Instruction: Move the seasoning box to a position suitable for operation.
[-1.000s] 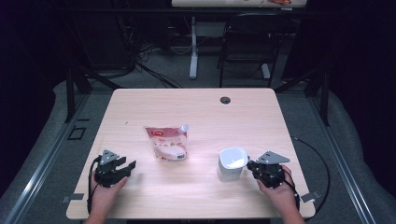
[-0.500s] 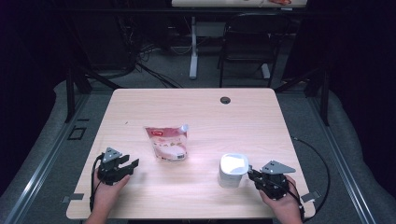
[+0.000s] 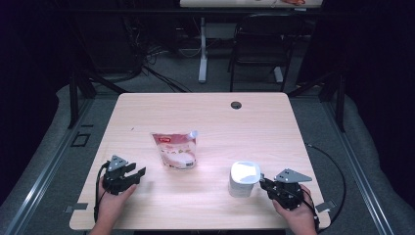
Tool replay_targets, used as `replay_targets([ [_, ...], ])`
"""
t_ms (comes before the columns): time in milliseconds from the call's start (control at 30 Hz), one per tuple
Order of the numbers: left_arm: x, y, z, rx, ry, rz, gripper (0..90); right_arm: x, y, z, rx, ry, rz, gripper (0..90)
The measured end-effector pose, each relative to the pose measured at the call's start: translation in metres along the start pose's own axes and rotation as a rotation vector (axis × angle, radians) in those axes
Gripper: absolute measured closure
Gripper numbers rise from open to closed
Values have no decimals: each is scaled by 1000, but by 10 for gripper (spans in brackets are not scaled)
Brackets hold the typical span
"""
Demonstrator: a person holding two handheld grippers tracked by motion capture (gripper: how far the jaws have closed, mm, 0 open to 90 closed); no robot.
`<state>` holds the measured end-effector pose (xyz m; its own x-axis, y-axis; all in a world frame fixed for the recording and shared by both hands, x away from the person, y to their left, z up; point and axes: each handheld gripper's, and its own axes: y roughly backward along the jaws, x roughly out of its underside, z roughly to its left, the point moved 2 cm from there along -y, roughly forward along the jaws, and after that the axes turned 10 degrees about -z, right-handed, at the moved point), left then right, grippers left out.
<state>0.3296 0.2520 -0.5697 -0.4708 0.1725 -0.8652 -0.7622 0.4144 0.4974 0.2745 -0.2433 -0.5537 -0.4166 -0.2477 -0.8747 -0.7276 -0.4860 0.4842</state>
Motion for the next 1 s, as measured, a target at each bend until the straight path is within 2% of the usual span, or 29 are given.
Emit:
replay_targets([
  [67,0,0,0,-2,-1,0,528,0,0,0,-4,-1,-4,797],
  [167,0,-1,0,-3,4,-1,529,-3,5,0,-15,-29,-47,773],
  [267,0,0,1,-1,0,-1,537,-6,11,0,-21,-30,-67,761],
  [433,0,0,1,4,14,-3,539,-10,14,2,-29,-15,-63,745],
  [533,1,0,2,0,17,-5,538,-16,22,3,-30,-19,-106,723],
  [667,1,-1,1,0,1,0,537,-21,27,1,-3,-57,-156,701],
  [800,1,-2,0,2,-5,3,540,-22,26,1,42,-47,-158,720],
  [1000,1,-2,-1,5,-2,-2,539,-25,28,-1,64,-68,-173,732],
])
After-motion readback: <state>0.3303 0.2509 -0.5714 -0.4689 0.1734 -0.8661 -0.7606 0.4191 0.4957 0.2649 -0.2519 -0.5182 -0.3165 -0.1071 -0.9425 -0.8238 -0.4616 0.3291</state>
